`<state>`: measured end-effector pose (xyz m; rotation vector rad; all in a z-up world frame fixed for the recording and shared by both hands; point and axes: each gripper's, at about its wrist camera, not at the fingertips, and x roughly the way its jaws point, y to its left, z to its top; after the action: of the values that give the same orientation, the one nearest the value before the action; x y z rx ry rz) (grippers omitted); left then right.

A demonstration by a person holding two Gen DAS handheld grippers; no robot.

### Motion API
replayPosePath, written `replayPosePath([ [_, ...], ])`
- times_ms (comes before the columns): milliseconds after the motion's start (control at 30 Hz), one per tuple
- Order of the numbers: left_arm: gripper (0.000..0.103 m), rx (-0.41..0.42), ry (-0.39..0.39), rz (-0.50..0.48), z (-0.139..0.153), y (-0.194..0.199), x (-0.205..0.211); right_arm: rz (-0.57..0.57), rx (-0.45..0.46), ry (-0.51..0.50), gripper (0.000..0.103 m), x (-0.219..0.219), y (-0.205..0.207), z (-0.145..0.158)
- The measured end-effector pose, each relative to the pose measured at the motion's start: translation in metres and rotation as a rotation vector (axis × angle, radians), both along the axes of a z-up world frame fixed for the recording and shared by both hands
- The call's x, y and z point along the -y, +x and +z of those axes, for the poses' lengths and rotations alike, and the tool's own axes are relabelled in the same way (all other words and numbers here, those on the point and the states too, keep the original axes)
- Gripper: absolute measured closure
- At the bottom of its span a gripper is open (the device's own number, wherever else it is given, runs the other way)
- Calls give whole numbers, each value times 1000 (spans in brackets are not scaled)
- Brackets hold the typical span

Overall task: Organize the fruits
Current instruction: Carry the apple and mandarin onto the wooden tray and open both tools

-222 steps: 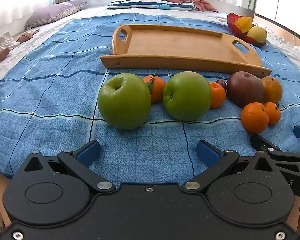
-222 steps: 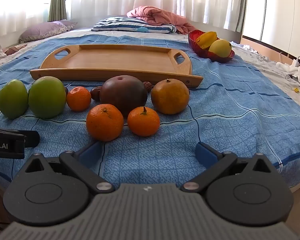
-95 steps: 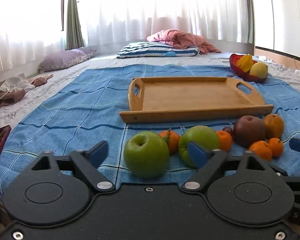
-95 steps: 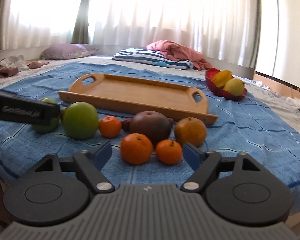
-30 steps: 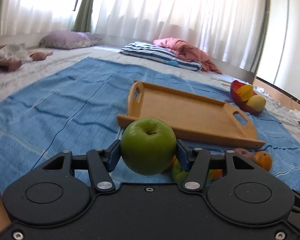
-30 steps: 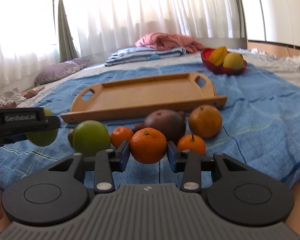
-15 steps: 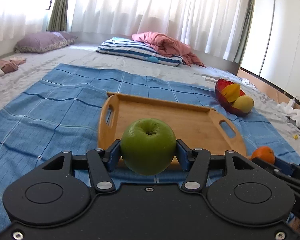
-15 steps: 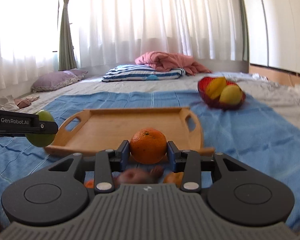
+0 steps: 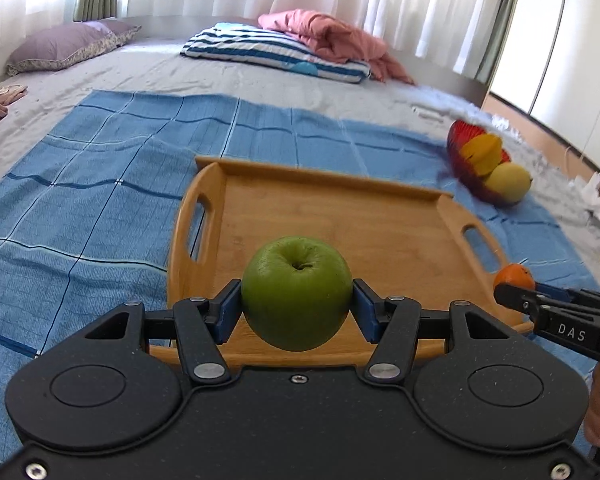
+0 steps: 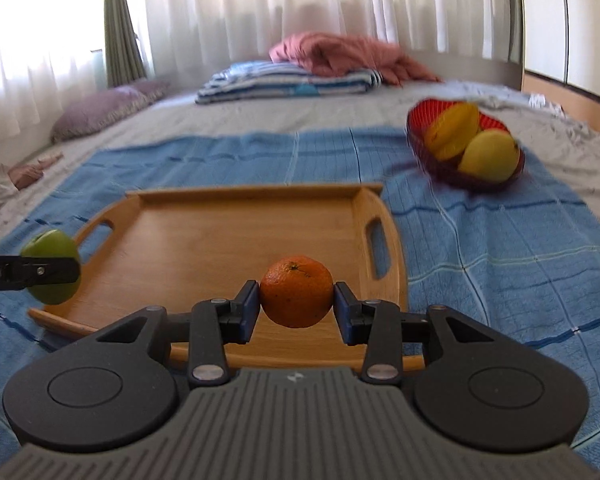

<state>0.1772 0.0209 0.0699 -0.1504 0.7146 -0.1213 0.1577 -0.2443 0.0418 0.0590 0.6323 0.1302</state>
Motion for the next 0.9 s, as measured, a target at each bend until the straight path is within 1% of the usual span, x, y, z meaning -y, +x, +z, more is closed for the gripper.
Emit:
replayPosePath([
  [133,48,-22,-1,18,-7,15,-1,12,-34,-4,59,-1,11,-9],
  [267,48,-23,-9,35,-1,40,-2,13,-51,8,59,1,32,-4],
  [367,48,-23,5,40,2,65,2,11,-77,42,59,6,59,3],
  [467,48,-41,50,44,-1,93,8,3,-114,54,59,9,89,4],
  [600,48,-80,33,64,-11,124,9,-9,-132,27,58,4,120,2],
  [667,48,-94,40,66,-17,136,10,-7,-134,14,58,0,131,0],
  [800,48,-105,39,78,-26,151,10,-20,-158,2,58,-3,151,-9],
  [900,48,-114,30,87,-32,155,8,-40,-169,-6,58,-4,160,-17],
])
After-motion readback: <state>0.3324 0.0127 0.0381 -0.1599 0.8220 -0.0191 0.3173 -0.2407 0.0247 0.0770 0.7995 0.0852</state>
